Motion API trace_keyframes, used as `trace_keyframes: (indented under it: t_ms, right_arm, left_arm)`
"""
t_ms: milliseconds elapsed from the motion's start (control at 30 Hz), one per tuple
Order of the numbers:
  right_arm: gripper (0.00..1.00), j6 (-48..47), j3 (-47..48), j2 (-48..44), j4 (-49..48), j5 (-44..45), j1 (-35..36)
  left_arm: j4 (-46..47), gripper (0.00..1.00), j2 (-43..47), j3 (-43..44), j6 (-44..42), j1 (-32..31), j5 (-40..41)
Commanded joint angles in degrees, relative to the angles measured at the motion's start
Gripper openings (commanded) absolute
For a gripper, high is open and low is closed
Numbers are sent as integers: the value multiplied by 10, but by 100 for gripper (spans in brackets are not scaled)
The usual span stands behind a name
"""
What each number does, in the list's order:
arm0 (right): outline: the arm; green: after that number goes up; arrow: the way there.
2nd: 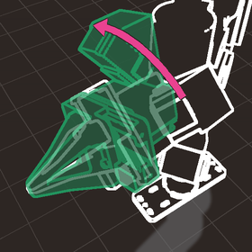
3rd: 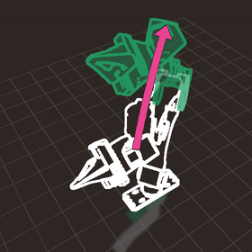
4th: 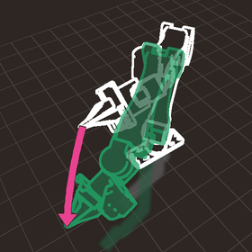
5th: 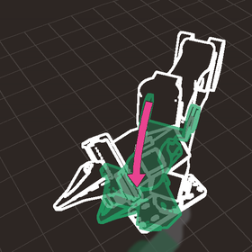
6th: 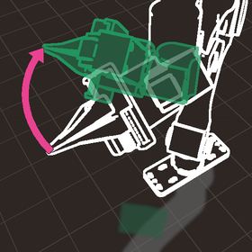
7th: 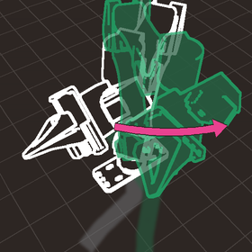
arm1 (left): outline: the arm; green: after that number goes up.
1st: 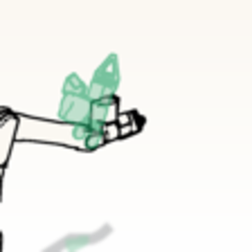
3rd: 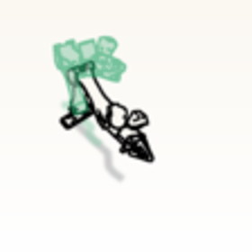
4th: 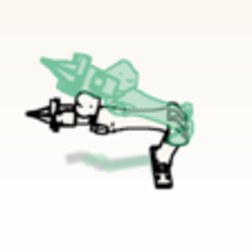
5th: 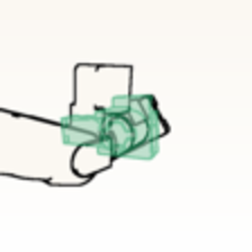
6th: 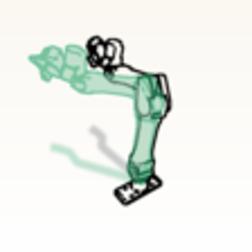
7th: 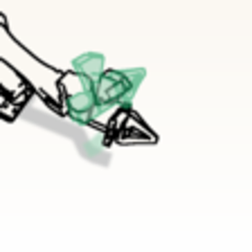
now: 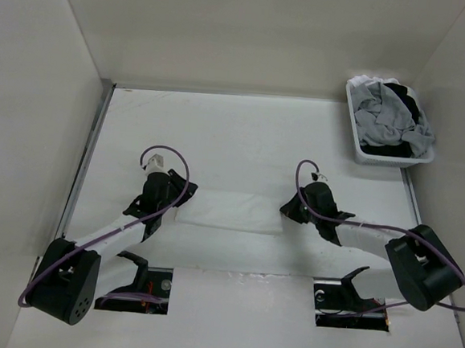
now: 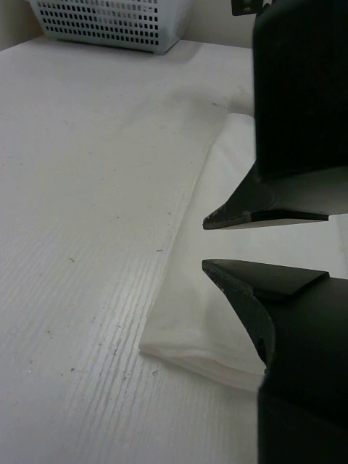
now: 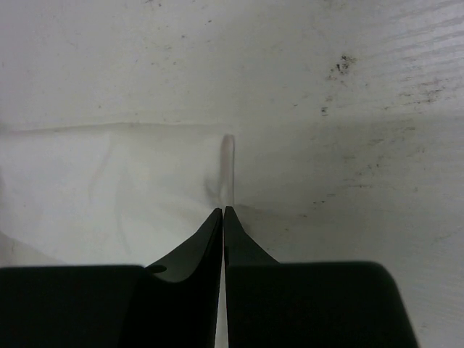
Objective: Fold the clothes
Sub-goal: Fold the tank top
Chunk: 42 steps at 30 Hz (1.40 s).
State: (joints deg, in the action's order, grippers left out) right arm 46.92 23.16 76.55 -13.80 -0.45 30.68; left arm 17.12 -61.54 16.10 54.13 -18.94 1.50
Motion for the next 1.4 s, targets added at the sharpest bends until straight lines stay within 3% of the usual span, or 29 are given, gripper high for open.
trace_keyframes:
  t_ms: [0,100,300,433,700,867,933,1000,1067,1367]
  right_arm:
    - [6,15,-5,1,-30,13,-3]
    - [10,17,-6,-24,-18,23,0]
    - [33,24,-24,-113,18,41,0]
    - [44,37,-33,-118,35,20,3]
    - [50,64,-50,-65,8,-9,19]
    - [34,81,-50,0,-60,-37,19]
    - [18,92,-54,24,-96,-40,19]
    - [8,105,-64,19,-115,-32,13]
    - [5,110,-73,-12,-110,-22,9]
    - [4,60,-52,-289,177,49,-4]
  left_arm:
    - [8,22,7,10,-10,-1,2]
    - [9,22,9,7,-10,2,-1]
    - [3,22,23,10,-15,1,-3]
    - [0,22,23,16,-19,-2,-4]
    - [0,23,33,23,-19,-4,-10]
    - [-1,23,32,25,-19,-7,-14]
    - [-1,23,33,26,-17,-10,-14]
    - [-1,23,34,26,-16,-14,-13]
    - [-1,23,36,26,-15,-21,-11]
    - [21,24,4,48,7,-104,4]
